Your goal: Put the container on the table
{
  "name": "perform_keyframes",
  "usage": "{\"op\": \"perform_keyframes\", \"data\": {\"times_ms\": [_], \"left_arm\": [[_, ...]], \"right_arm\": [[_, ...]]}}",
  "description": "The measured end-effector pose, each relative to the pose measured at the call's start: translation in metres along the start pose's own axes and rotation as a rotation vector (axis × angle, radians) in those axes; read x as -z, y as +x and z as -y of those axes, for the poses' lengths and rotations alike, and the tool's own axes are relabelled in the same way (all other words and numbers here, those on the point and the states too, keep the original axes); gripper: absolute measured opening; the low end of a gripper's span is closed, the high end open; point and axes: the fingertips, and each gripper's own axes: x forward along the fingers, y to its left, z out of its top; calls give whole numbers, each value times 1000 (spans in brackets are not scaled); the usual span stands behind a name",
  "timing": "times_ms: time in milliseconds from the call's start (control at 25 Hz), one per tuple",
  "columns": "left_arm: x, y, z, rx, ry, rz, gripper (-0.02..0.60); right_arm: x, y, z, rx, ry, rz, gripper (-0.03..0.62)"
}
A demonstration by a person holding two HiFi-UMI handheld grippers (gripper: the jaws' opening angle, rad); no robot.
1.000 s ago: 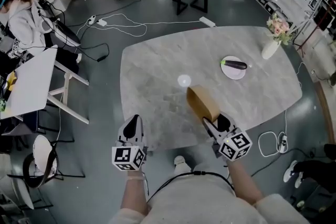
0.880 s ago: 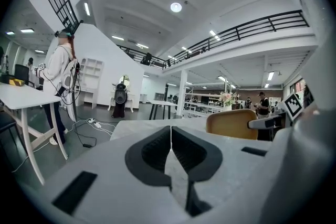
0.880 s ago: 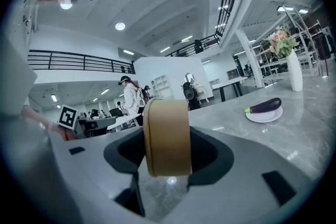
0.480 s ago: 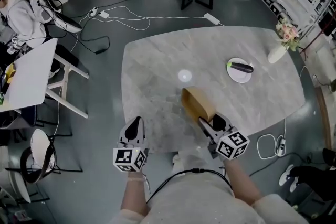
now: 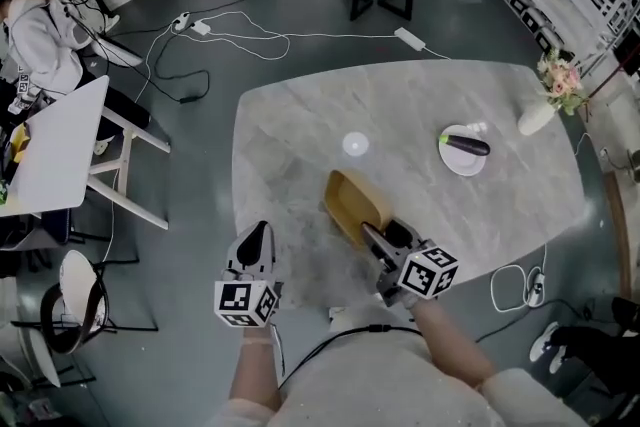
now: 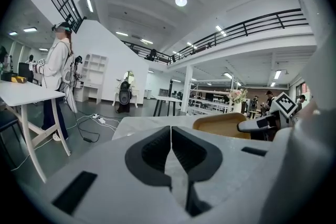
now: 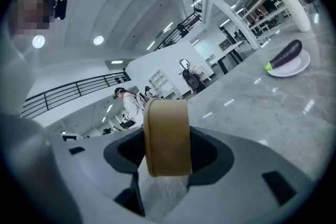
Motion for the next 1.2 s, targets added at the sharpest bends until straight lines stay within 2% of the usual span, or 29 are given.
{"op": "perform_keyframes", "data": {"times_ms": [200, 640, 800, 880, 1040, 1200], "left_arm": [[-2, 15, -2, 7, -1, -11, 11], [-4, 26, -13, -16, -13, -12, 11], [-5, 29, -11, -16, -18, -7, 11], [-6, 29, -13, -19, -19, -5, 11], [-6, 27, -17, -30, -19, -4, 11], [-4, 27, -21, -39, -26, -10, 11]], "right_arm": [[-1, 19, 17, 32, 220, 7, 233], [6, 43, 26, 82, 578, 66, 232], [4, 51, 25, 55, 640, 60, 230], [-1, 59, 20, 11, 661, 64, 253], [1, 65, 12, -47, 656, 28, 279], [6, 72, -10, -187, 610, -60, 348]]}}
